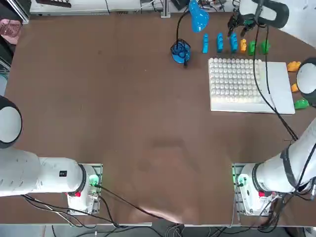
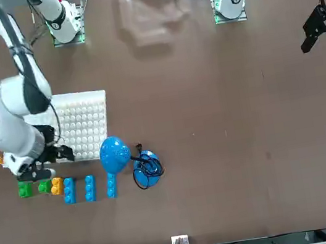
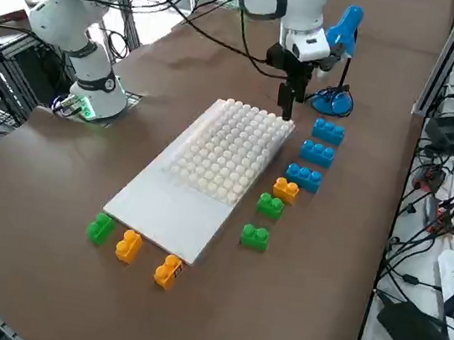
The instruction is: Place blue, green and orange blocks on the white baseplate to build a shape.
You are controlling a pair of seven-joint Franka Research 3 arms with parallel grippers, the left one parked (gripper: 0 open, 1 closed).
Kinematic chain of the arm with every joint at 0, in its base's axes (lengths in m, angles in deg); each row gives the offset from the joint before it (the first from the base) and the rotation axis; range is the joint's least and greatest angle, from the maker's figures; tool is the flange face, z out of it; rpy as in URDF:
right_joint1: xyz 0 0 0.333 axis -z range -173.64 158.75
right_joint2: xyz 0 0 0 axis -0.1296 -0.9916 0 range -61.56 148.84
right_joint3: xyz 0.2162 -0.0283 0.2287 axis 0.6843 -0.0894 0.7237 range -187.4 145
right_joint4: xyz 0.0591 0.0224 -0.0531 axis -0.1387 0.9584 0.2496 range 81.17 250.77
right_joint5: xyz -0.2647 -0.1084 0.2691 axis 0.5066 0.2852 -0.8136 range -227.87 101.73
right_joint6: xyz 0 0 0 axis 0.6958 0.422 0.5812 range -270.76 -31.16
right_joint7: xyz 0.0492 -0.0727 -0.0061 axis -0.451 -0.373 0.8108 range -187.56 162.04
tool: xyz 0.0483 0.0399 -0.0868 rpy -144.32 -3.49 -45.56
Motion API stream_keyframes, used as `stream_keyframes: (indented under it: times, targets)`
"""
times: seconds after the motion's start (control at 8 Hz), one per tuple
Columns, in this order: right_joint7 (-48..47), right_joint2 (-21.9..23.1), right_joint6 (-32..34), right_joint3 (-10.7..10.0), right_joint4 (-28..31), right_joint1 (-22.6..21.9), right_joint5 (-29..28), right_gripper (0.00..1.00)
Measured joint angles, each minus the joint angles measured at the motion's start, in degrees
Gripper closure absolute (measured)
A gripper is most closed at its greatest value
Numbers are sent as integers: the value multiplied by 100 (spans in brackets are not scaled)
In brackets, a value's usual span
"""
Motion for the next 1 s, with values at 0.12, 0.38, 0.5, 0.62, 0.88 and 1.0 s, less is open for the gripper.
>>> stream_keyframes:
  times: [0.12,0.38,0.5,0.62,0.88,1.0]
  targets:
    - [-86,-202,-274,0,1,-87,1,0]
    - [-136,-561,-807,-5,-3,-134,1,0]
    - [-141,-739,-1073,-24,-14,-128,1,0]
    - [-143,-904,-1226,-31,-78,-123,1,0]
    - [-159,-1170,-1274,-34,-355,-119,1,0]
    - [-159,-1328,-1276,-35,-594,-118,1,0]
